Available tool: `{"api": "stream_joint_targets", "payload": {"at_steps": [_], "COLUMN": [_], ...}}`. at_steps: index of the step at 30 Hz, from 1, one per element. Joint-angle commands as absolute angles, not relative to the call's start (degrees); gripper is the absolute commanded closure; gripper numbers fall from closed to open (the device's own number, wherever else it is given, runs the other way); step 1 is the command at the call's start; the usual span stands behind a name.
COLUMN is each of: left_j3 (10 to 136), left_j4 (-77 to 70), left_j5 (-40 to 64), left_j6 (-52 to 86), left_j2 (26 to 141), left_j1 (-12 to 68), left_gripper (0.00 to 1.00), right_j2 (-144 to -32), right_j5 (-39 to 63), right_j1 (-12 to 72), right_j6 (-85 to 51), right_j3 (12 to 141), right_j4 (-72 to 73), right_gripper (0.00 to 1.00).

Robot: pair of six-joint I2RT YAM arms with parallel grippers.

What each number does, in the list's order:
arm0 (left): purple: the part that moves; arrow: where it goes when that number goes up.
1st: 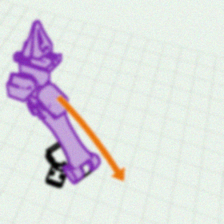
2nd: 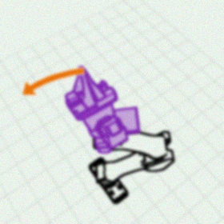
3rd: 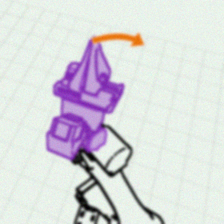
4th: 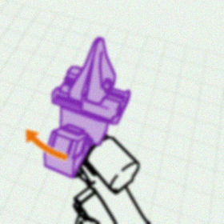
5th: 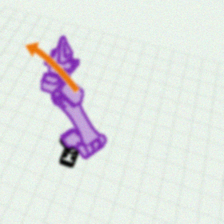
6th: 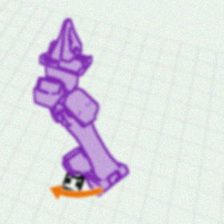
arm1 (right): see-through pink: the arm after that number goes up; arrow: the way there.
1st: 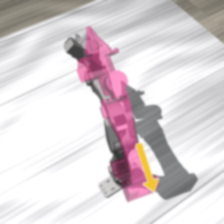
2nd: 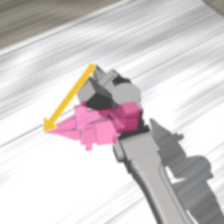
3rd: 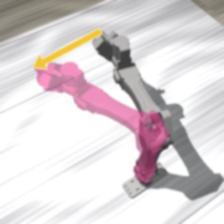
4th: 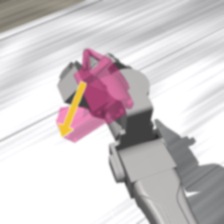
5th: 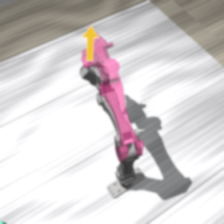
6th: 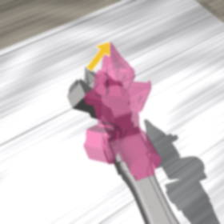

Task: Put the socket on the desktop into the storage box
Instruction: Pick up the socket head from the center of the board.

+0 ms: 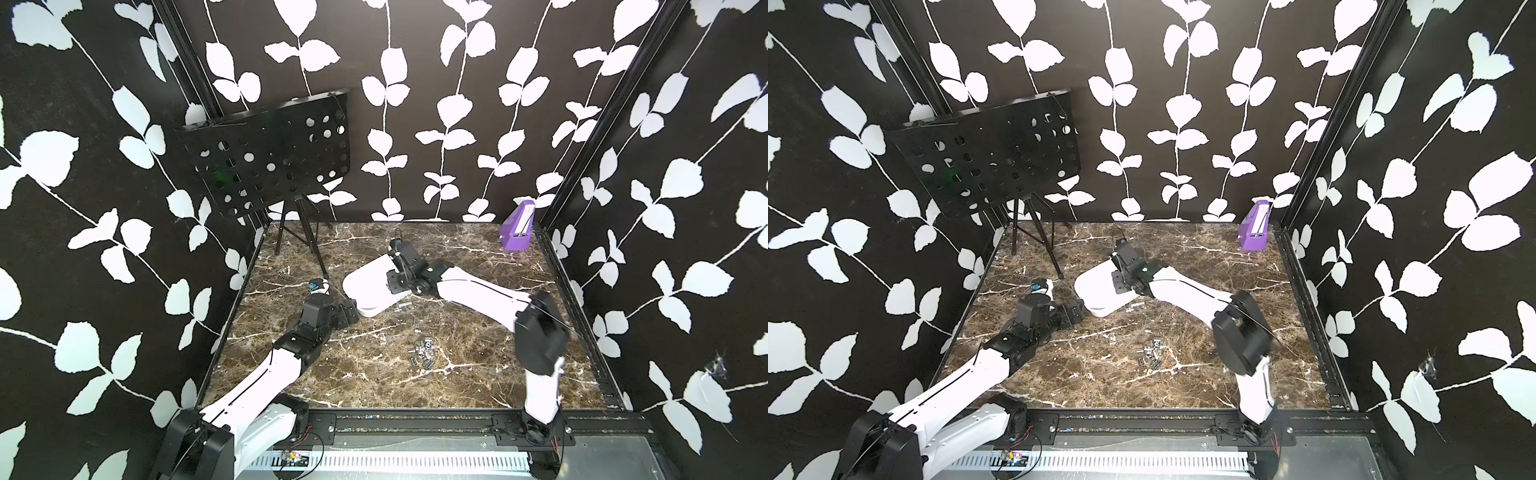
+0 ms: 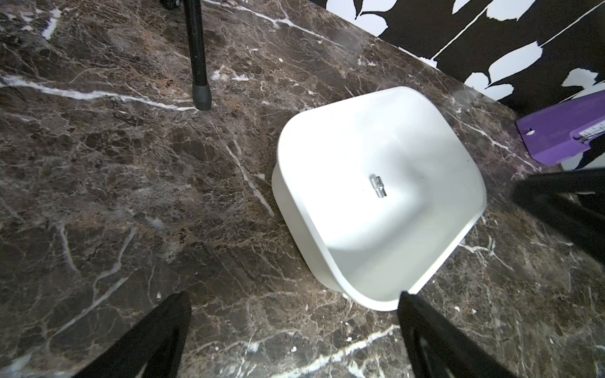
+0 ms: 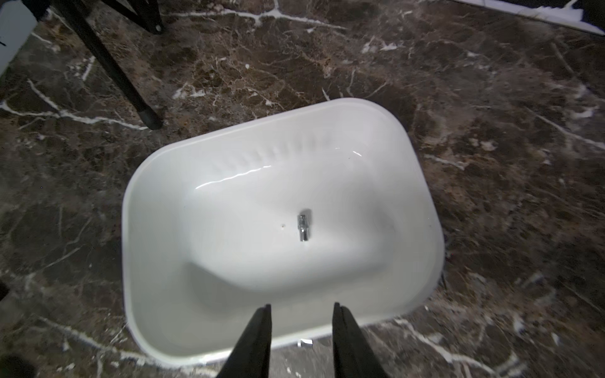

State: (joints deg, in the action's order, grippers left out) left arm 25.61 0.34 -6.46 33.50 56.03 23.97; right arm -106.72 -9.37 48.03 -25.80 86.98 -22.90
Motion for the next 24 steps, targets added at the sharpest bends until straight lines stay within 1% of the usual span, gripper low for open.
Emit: {"api": "stream_joint_targets", "payload": {"at_steps": [1, 5, 9, 11, 14, 18, 24], "left_j3": [27.13, 27.07, 27.39, 27.43, 27.52, 27.64, 27.62], "left_j4": [1.49, 1.41, 1.84, 2.06, 2.11, 2.20, 2.11], "left_j5": [-6.31, -5.67, -5.60, -5.82, -5.67, -5.61, -5.36], "left_j6": [33.75, 33.92, 33.99, 33.94, 33.93, 33.93, 34.10], "left_j2": [55.51, 55.51, 55.71, 55.80, 55.83, 55.76, 55.86], "left_j1": [24.11, 24.09, 24.11, 24.15, 24.16, 24.11, 24.09], "left_gripper": [0.01, 0.01, 0.01, 0.01, 0.01, 0.01, 0.01], "right_j2": [-98.79, -92.39, -92.15, -93.69, -97.88, -103.07, -107.37], "right_j5": [-14.23, -19.42, -22.39, -22.61, -22.68, -21.58, -23.46], "right_j1": [50.71, 54.11, 57.12, 58.07, 58.73, 58.96, 58.80], "right_j6": [-27.31, -29.52, -32.57, -33.46, -35.07, -36.54, -37.42], "right_j3": [75.75, 64.06, 57.88, 57.10, 57.96, 58.22, 60.55], "right_j4": [-15.00, -10.74, -6.12, -4.31, -2.80, 2.91, 3.31], "right_gripper": [0.62, 0.55, 0.52, 0.50, 0.50, 0.50, 0.49]}}
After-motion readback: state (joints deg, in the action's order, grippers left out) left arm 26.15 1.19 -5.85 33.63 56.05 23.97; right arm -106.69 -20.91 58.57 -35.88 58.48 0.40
